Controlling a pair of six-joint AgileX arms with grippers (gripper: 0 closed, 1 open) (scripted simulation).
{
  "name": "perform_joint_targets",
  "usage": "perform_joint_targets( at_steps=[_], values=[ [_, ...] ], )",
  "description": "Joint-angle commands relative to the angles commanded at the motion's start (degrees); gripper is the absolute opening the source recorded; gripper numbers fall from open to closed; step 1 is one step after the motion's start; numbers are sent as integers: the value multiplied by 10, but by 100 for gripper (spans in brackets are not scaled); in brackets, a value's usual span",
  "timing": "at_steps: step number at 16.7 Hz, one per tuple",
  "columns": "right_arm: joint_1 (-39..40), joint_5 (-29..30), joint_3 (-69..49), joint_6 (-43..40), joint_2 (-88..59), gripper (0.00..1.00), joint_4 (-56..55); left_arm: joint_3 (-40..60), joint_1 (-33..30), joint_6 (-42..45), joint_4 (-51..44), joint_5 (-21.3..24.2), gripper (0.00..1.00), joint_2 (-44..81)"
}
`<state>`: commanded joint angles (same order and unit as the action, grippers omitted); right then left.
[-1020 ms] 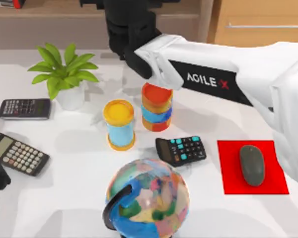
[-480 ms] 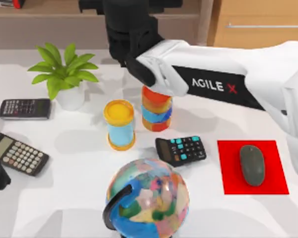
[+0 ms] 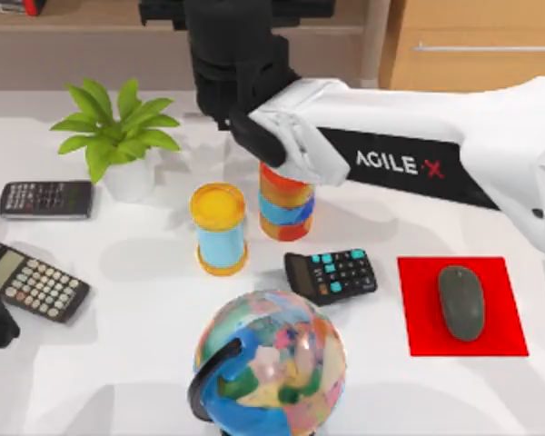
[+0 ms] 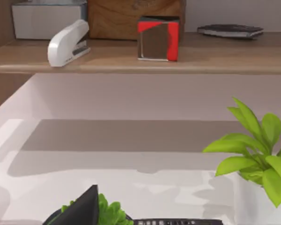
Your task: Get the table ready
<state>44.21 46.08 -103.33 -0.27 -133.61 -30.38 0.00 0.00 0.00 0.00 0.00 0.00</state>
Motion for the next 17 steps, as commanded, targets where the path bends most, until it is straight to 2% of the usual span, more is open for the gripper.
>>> perform_joint_targets(
  at_steps=[4, 7, 11, 17],
  values=[
    [-7, -28, 33, 25, 33, 0, 7, 0, 0, 0, 0, 0, 100, 0],
    [-15, -84, 96, 72, 92, 0, 20, 0, 0, 0, 0, 0, 100, 0],
    [-30, -196, 217, 160, 197, 0, 41, 0, 0, 0, 0, 0, 100, 0],
    [-78, -397, 435, 324, 373, 0, 65, 0, 0, 0, 0, 0, 100, 0]
  ],
)
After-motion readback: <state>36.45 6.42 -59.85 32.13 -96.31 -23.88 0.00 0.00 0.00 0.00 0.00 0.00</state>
